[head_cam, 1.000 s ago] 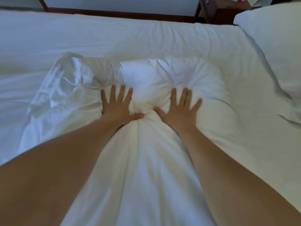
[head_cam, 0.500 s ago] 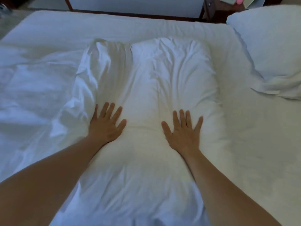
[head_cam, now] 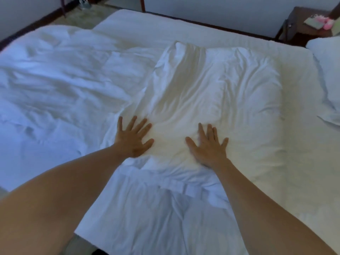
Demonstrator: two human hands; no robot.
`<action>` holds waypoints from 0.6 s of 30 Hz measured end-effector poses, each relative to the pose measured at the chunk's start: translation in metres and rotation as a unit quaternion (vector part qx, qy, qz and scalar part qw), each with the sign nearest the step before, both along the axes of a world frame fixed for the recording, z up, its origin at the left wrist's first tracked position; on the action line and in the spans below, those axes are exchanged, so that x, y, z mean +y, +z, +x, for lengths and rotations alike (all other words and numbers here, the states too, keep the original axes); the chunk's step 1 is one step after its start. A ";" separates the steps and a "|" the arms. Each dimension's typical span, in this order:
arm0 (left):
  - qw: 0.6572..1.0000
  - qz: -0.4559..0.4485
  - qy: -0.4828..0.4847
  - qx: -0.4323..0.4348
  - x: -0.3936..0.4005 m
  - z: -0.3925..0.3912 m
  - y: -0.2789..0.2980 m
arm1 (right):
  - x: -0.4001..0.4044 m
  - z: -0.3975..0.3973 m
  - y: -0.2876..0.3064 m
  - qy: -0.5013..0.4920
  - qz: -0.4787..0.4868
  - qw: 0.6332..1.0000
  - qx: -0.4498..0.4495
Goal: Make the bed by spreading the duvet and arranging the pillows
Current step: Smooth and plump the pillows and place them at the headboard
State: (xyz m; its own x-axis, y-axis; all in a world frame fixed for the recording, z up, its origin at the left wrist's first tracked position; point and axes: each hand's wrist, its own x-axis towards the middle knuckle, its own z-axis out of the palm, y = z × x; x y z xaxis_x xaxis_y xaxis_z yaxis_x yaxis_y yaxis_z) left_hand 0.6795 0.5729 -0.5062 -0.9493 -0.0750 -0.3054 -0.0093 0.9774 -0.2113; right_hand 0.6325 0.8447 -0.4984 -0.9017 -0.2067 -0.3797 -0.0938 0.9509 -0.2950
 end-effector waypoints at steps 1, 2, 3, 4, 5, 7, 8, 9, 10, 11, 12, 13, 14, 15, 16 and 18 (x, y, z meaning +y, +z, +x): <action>1.000 0.007 0.009 0.003 -0.007 0.001 0.003 | -0.016 -0.001 0.004 0.022 0.001 1.000 -0.007; 1.000 0.018 0.021 0.003 -0.015 0.001 0.005 | -0.033 -0.001 0.007 0.040 0.005 0.999 -0.014; 0.999 0.033 0.035 -0.002 -0.024 0.001 0.007 | -0.054 -0.001 0.008 0.052 0.009 0.998 -0.020; 0.998 0.051 0.046 -0.011 -0.035 0.002 0.008 | -0.075 0.000 0.008 0.058 0.008 0.998 -0.025; 0.996 0.069 0.051 -0.019 -0.047 0.003 0.007 | -0.098 0.002 0.008 0.058 0.004 0.998 -0.029; 0.994 0.090 0.045 -0.038 -0.077 0.003 0.003 | -0.149 0.005 0.004 0.048 -0.005 0.998 -0.039; 0.993 0.097 0.040 -0.048 -0.095 0.006 -0.001 | -0.176 0.007 0.002 0.041 -0.008 0.998 -0.045; 0.993 0.100 0.038 -0.058 -0.116 0.009 -0.004 | -0.203 0.009 -0.001 0.035 -0.008 0.998 -0.052; 0.993 0.097 0.035 -0.064 -0.140 0.012 -0.008 | -0.231 0.010 -0.005 0.030 -0.006 0.998 -0.058; 0.993 0.091 0.031 -0.071 -0.167 0.015 -0.010 | -0.259 0.010 -0.007 0.030 -0.003 0.997 -0.069; 0.992 0.090 0.033 -0.082 -0.195 0.018 -0.011 | -0.288 0.011 -0.008 0.041 0.001 0.996 -0.081; 0.990 0.096 0.046 -0.096 -0.225 0.022 -0.011 | -0.317 0.012 -0.008 0.054 0.004 0.994 -0.098; 0.986 0.103 0.062 -0.111 -0.255 0.026 -0.010 | -0.345 0.013 -0.006 0.058 0.001 0.992 -0.113; 0.983 0.108 0.080 -0.128 -0.283 0.029 -0.009 | -0.371 0.012 -0.004 0.054 -0.002 0.991 -0.121; 0.979 0.111 0.092 -0.144 -0.309 0.032 -0.006 | -0.396 0.011 -0.002 0.053 -0.005 0.991 -0.123; 0.975 0.120 0.100 -0.160 -0.357 0.037 0.005 | -0.441 0.010 0.005 0.063 -0.007 0.990 -0.129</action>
State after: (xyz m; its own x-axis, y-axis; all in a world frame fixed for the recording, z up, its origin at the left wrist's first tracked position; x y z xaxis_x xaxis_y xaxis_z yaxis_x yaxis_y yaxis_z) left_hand 0.7164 0.2158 -0.5017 -0.7761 -0.1385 -0.6152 -0.1753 0.9845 -0.0005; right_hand 0.6426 0.4034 -0.4932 -0.7426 -0.3172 -0.5898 -0.1306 0.9324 -0.3370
